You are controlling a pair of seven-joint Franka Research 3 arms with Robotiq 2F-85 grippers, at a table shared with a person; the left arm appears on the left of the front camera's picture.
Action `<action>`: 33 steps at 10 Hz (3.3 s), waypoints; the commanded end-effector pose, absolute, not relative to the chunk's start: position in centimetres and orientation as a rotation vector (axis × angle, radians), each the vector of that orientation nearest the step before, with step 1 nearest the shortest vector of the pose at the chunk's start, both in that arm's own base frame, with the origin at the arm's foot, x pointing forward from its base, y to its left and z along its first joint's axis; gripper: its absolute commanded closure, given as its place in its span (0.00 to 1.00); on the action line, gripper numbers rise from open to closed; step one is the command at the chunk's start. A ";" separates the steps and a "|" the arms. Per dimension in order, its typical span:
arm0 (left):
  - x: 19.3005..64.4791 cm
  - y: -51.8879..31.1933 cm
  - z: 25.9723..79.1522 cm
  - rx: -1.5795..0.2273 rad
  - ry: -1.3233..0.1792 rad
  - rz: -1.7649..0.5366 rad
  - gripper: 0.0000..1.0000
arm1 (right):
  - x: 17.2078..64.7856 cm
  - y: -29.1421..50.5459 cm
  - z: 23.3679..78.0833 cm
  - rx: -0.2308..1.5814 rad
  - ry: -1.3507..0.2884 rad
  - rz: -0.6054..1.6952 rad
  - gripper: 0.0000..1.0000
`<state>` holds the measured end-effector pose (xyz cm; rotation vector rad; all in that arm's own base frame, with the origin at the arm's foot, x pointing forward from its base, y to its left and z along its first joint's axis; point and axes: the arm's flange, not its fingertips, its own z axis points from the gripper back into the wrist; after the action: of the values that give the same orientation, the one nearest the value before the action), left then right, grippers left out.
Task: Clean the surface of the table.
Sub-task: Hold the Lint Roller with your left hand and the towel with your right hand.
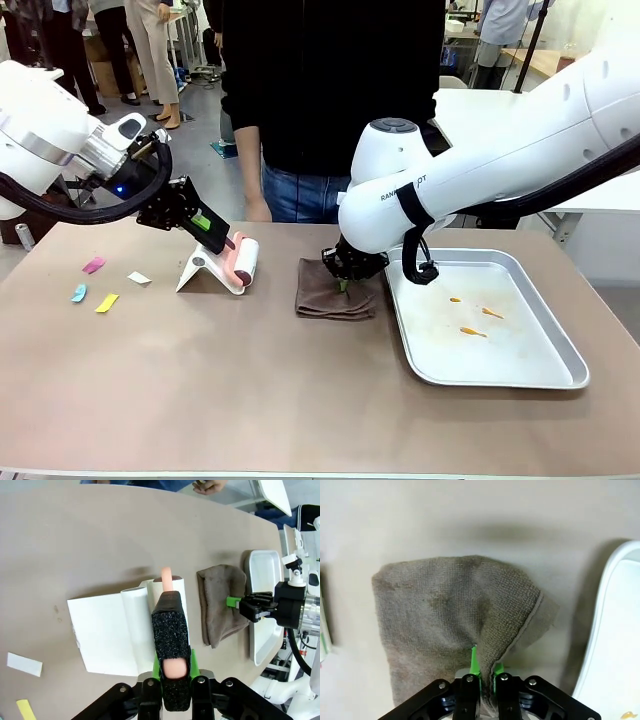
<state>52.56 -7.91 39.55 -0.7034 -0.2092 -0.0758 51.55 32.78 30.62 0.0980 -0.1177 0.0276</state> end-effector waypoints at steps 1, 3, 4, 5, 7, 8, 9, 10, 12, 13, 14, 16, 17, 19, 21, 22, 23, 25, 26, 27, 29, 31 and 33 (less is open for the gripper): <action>52.2 -8.3 40.1 -0.702 -0.207 -0.065 1.00 | 51.5 32.3 29.5 0.068 -0.119 0.006 1.00; 52.1 -8.3 40.4 -0.703 -0.206 -0.074 1.00 | 51.5 32.2 29.5 0.069 -0.117 0.003 1.00; 51.9 -8.4 40.7 -0.709 -0.208 -0.080 1.00 | 51.5 32.1 29.7 0.077 -0.120 0.001 1.00; 51.7 -8.4 41.0 -0.722 -0.214 -0.086 1.00 | 51.5 31.9 30.0 0.093 -0.123 0.001 1.00; 50.9 -8.2 42.9 -0.751 -0.253 -0.111 1.00 | 51.1 29.8 32.8 0.262 -0.137 0.002 1.00; 50.4 -7.9 44.1 -0.786 -0.268 -0.144 1.00 | 50.6 27.4 35.3 0.390 -0.161 -0.018 1.00; 49.7 -7.4 45.3 -0.831 -0.292 -0.170 1.00 | 49.6 24.9 37.6 0.539 -0.153 -0.026 1.00; 49.1 -6.9 46.3 -0.864 -0.310 -0.186 1.00 | 48.8 22.9 38.8 0.664 -0.136 -0.032 1.00; 46.9 -5.0 48.4 -0.982 -0.341 -0.257 1.00 | 45.8 18.9 41.3 0.939 -0.085 0.018 1.00; 45.7 -3.5 49.4 -1.021 -0.359 -0.258 1.00 | 43.7 17.2 42.2 1.058 -0.020 0.107 0.97; 44.6 -1.3 50.2 -1.051 -0.382 -0.229 1.00 | 41.3 15.1 43.1 1.123 -0.021 0.143 0.97; 42.2 5.0 51.2 -1.085 -0.414 -0.098 1.00 | 36.7 8.7 45.5 1.163 -0.040 0.135 0.97; 40.7 8.2 51.7 -1.176 -0.415 -0.117 1.00 | 35.3 5.3 46.5 1.189 -0.058 0.089 0.97; 37.9 13.8 51.6 -1.220 -0.463 -0.050 1.00 | 32.9 -1.8 48.5 1.263 -0.137 0.045 0.97; 34.8 19.2 49.8 -1.295 -0.435 -0.049 1.00 | 30.7 -8.6 49.2 1.344 -0.187 0.007 0.97; 33.5 21.3 48.6 -1.319 -0.414 -0.067 1.00 | 30.0 -11.5 49.0 1.382 -0.219 -0.047 0.97; 32.2 23.0 47.4 -1.350 -0.412 -0.087 1.00 | 29.4 -14.2 48.5 1.412 -0.258 -0.092 0.97; 30.3 24.3 45.4 -1.380 -0.399 -0.066 1.00 | 28.5 -17.2 47.4 1.476 -0.315 -0.064 0.97; 29.7 24.5 44.9 -1.400 -0.411 -0.076 1.00 | 28.6 -17.5 46.9 1.462 -0.316 -0.066 0.97; 29.3 24.9 44.7 -1.418 -0.426 -0.071 1.00 | 28.8 -17.6 46.6 1.464 -0.328 -0.051 0.97; 30.3 22.7 44.8 -1.401 -0.419 -0.028 1.00 | 29.1 -17.5 46.2 1.457 -0.355 -0.054 0.97; 29.9 23.9 44.2 -1.397 -0.403 -0.048 1.00 | 28.7 -17.3 46.0 1.455 -0.323 -0.084 0.97; 29.9 23.9 44.2 -1.397 -0.403 -0.048 1.00 | 28.7 -17.3 46.0 1.455 -0.323 -0.084 0.97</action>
<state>30.53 23.39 43.93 -1.3838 -0.3969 -0.0292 29.00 -17.15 45.86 1.4423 -0.3213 -0.0873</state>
